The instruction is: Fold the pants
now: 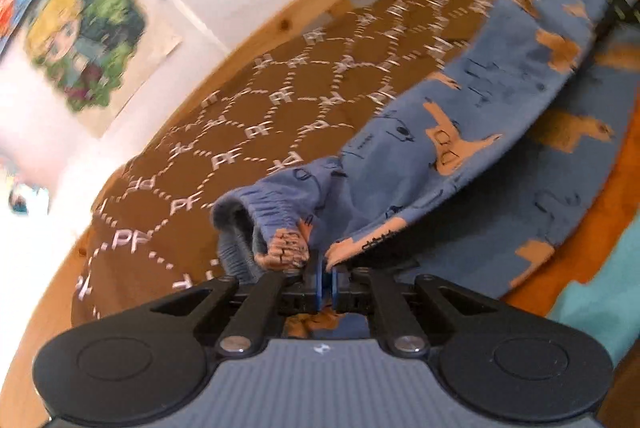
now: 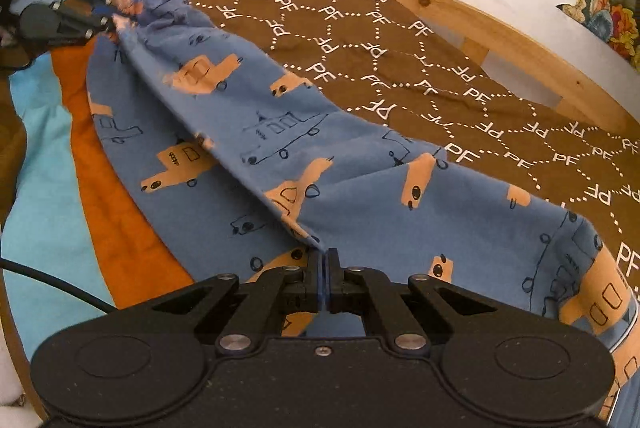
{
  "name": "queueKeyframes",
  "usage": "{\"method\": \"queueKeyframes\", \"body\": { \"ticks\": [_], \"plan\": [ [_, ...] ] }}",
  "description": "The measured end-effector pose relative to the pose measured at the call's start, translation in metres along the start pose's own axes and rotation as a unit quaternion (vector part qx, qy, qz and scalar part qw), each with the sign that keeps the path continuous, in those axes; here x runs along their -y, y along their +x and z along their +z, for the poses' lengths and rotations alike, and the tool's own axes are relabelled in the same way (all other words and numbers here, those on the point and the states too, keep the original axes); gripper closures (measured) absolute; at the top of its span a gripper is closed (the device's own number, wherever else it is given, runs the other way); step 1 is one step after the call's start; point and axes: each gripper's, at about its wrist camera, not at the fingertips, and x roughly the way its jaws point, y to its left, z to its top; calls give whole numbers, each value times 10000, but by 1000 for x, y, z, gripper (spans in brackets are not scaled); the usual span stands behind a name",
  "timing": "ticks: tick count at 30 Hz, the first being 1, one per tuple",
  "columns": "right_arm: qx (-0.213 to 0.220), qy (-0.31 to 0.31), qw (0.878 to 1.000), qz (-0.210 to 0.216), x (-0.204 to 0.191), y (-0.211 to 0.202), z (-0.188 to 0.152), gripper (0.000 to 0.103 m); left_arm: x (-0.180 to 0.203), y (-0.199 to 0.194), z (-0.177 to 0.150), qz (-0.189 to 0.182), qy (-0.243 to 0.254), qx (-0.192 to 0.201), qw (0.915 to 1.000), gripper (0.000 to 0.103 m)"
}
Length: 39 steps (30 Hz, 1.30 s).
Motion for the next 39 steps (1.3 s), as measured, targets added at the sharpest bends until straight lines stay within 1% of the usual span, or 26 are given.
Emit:
{"method": "queueKeyframes", "body": {
  "ticks": [1,2,5,9,12,15,18,23,24,25,26,27,28,29,30,31,32,33,35,36,38,39],
  "plan": [
    [8,23,10000,-2,2,1,0,103,2,1,0,20,155,32,9999,96],
    [5,49,10000,-8,3,0,0,103,1,1,0,22,195,46,9998,96],
    [24,22,10000,30,2,-10,-2,103,-6,-4,-1,-82,6,132,9999,97],
    [36,-32,10000,48,-2,-19,-7,103,-7,-8,-4,-253,124,204,9994,99],
    [-28,-24,10000,87,-6,-21,-10,103,-5,-11,-7,-300,277,134,9991,99],
    [-86,-145,9997,164,-10,-25,-11,103,0,-10,-7,-379,408,92,9984,99],
    [-157,-279,9993,189,-15,-27,-13,103,2,-11,-9,-459,449,52,9979,99],
    [-271,-252,9989,274,-18,-27,-19,103,0,-9,-11,-566,452,-42,9974,99],
    [-280,-267,9989,267,-19,-26,-20,103,0,-8,-11,-579,455,-74,9973,98],
    [-304,-282,9988,271,-20,-25,-20,103,-1,-6,-12,-608,467,-123,9970,95],
    [-382,-282,9984,298,-20,-22,-20,103,-2,-3,-11,-641,473,-157,9967,94],
    [-415,-272,9982,326,-20,-20,-20,103,-3,-4,-12,-684,453,-139,9965,90],
    [-422,-253,9982,349,-18,-20,-20,103,-5,-5,-11,-778,393,-132,9961,79],
    [-440,-204,9982,364,-16,-21,-19,101,-9,-8,-11,-928,241,-105,9953,72],
    [-430,-139,9982,398,-13,-24,-18,98,-13,-12,-11,-1079,68,-60,9941,59],
    [-378,-51,9984,426,-10,-28,-16,88,-21,-17,-11,-1284,-175,8,9916,52],
    [-320,48,9986,419,-6,-33,-15,76,-26,-21,-11,-1420,-359,52,9892,51],
    [-257,139,9989,364,-2,-36,-13,72,-35,-25,-10,-1547,-618,120,9860,51],
    [-129,399,9988,246,6,-41,-10,71,-46,-29,-6,-1555,-1019,214,9823,51],
    [-65,593,9979,238,11,-42,-9,69,-51,-29,-3,-1457,-1245,232,9812,51],
    [31,906,9956,240,18,-39,-5,67,-61,-28,3,-1117,-1734,236,9782,51],
    [45,952,9952,201,18,-36,-3,67,-66,-28,5,-998,-1970,271,9749,51]
  ]
}}
